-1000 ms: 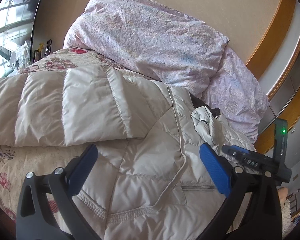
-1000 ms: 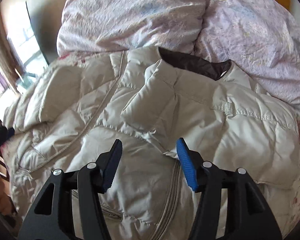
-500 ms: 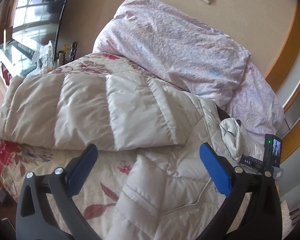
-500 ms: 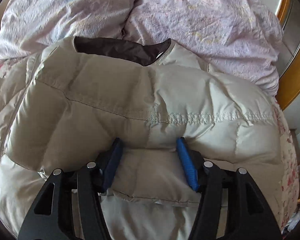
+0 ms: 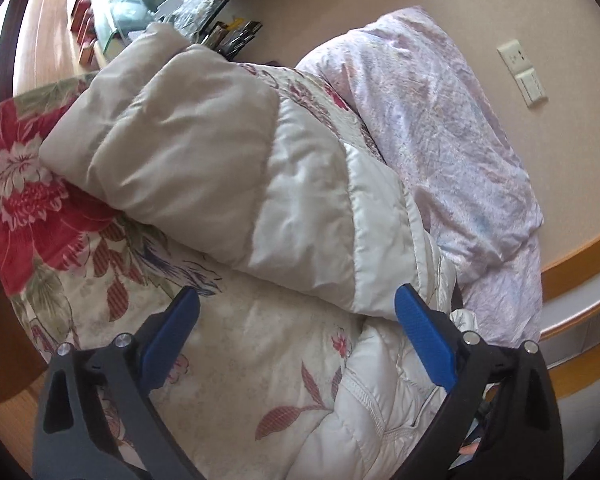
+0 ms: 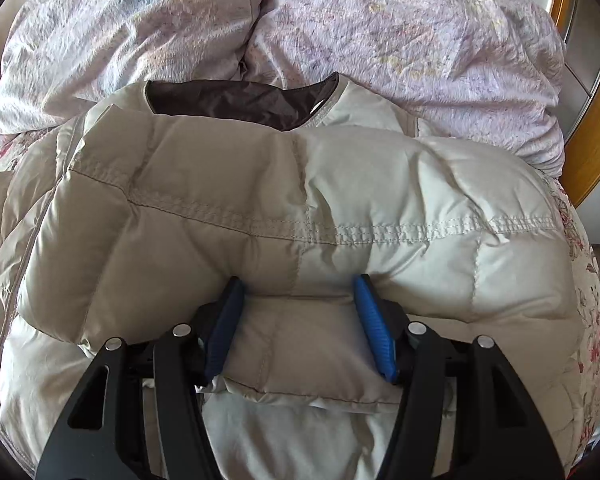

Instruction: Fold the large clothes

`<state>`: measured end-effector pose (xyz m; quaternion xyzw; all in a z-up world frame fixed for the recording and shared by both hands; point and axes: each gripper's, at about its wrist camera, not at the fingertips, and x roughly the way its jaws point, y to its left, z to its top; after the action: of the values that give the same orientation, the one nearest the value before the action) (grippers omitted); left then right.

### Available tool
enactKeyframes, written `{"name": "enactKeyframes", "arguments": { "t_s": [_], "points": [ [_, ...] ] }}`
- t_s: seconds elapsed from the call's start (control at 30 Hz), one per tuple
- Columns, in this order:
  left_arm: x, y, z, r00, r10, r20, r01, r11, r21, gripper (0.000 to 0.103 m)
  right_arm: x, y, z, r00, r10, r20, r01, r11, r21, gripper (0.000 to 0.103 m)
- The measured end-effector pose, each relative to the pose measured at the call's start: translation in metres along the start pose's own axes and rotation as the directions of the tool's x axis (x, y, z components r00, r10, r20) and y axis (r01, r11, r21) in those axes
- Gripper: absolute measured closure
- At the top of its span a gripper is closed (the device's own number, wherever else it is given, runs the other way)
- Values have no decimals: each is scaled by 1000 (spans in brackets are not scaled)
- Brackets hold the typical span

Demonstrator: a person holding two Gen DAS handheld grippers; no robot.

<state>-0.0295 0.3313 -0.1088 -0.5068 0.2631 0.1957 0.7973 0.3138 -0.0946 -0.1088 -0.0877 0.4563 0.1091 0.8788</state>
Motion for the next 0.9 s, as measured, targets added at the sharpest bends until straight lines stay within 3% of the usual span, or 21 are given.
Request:
{"name": "enactKeyframes", "arguments": {
  "t_s": [0.17, 0.4, 0.57, 0.73, 0.8, 0.9],
  "points": [
    [1, 12, 13, 999, -5, 36, 9, 995, -97, 15, -1, 0, -1, 1000, 4, 8, -4, 1000, 6, 43],
    [0, 34, 32, 996, -2, 89, 21, 977, -211, 41, -1, 0, -3, 1000, 4, 18, -4, 1000, 10, 43],
    [-1, 41, 41, 994, 11, 108, 15, 972, -234, 47, -2, 2, -6, 999, -9, 35, 8, 1000, 10, 43],
    [4, 52, 48, 992, 39, 122, -6, 966, -258, 80, -2, 1, -7, 999, -5, 47, 5, 1000, 14, 43],
    [5, 51, 53, 992, 43, 117, -12, 967, -255, 88, -1, 0, -8, 999, -4, 51, 3, 1000, 15, 42],
    [0, 29, 63, 987, 71, 142, -45, 983, -176, 95, -2, 0, -8, 998, -3, 57, 2, 1000, 16, 42]
  ]
}}
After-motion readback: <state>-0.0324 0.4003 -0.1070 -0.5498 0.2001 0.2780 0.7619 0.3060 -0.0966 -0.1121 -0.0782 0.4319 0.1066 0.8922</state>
